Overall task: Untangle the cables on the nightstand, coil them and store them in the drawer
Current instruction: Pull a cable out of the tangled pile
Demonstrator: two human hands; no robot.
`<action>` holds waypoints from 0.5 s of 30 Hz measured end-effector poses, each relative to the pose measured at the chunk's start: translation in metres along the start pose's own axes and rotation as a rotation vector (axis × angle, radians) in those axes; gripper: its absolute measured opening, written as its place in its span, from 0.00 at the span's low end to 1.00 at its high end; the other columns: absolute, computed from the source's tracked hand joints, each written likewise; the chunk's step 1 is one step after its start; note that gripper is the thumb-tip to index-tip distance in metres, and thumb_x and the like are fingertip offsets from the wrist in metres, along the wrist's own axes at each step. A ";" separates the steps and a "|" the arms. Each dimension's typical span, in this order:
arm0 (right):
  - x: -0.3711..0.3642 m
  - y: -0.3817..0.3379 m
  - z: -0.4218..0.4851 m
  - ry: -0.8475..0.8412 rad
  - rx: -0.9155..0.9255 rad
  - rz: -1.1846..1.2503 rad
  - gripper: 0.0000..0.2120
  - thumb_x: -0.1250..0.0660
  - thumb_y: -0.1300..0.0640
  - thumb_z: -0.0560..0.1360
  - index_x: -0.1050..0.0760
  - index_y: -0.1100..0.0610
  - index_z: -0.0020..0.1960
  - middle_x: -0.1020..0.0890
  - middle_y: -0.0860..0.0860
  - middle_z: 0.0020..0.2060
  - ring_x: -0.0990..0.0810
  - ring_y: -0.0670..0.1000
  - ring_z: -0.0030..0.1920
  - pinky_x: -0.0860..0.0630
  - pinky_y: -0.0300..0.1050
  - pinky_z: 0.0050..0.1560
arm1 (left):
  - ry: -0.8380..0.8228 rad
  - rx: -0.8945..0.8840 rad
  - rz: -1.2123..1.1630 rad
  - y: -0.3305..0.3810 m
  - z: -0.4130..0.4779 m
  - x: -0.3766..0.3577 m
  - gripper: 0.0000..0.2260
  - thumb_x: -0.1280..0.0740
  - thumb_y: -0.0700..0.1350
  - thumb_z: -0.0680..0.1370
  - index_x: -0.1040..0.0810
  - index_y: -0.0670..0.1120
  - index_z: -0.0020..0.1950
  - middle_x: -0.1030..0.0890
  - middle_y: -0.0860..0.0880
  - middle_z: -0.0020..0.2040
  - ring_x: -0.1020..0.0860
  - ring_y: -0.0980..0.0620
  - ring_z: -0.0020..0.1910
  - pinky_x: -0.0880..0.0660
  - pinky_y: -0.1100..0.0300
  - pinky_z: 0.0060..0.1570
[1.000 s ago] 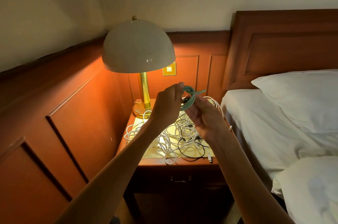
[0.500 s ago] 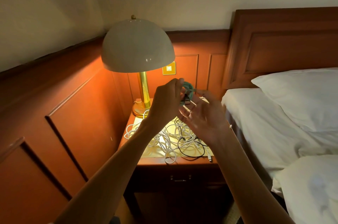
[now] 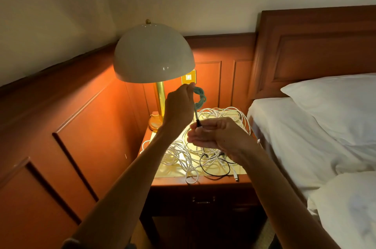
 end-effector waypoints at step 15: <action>-0.002 0.012 -0.017 -0.060 0.032 0.013 0.07 0.31 0.66 0.76 0.19 0.66 0.54 0.15 0.61 0.45 0.14 0.62 0.49 0.17 0.48 0.50 | -0.312 0.496 -0.553 -0.042 -0.002 -0.062 0.22 0.46 0.51 0.86 0.30 0.46 0.34 0.30 0.51 0.28 0.30 0.58 0.24 0.34 0.66 0.24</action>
Point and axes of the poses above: each hand's wrist, its own z-axis towards the middle knuckle, its own x-axis out of the back of the hand, y = z × x, the point moved 10 cm from there along z, towards the middle knuckle
